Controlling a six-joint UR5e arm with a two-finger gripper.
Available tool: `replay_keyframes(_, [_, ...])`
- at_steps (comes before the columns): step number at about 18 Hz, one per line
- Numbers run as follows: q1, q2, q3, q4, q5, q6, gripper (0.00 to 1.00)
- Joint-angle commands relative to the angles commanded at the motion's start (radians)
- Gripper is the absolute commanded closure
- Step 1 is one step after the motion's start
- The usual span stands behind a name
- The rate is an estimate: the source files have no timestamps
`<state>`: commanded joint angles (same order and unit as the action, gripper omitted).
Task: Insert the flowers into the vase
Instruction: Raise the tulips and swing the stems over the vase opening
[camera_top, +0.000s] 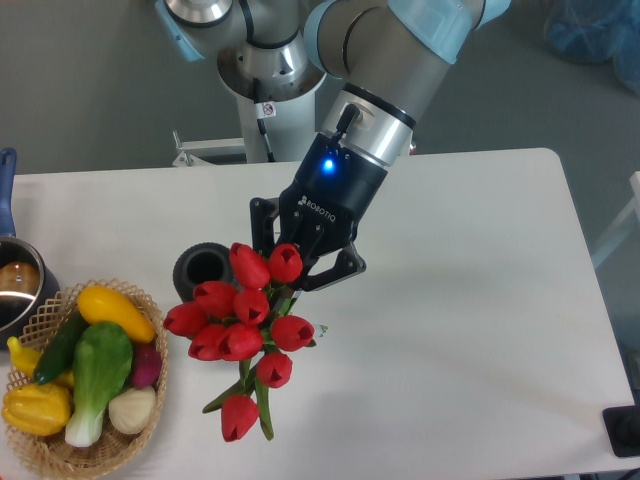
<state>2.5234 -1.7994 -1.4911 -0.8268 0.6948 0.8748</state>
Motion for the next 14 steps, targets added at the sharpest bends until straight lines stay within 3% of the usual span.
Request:
replay_keyframes(3, [-0.002, 0.000, -0.001, 0.006, -0.003, -0.013, 0.97])
replay_keyframes(5, [0.005, -0.002, -0.009, 0.040, -0.069, -0.014, 0.97])
replay_keyframes(9, [0.020, 0.002, -0.035, 0.048, -0.182, -0.010, 0.97])
replay_keyframes(14, [0.046, 0.026, -0.130, 0.071, -0.447, 0.035, 0.96])
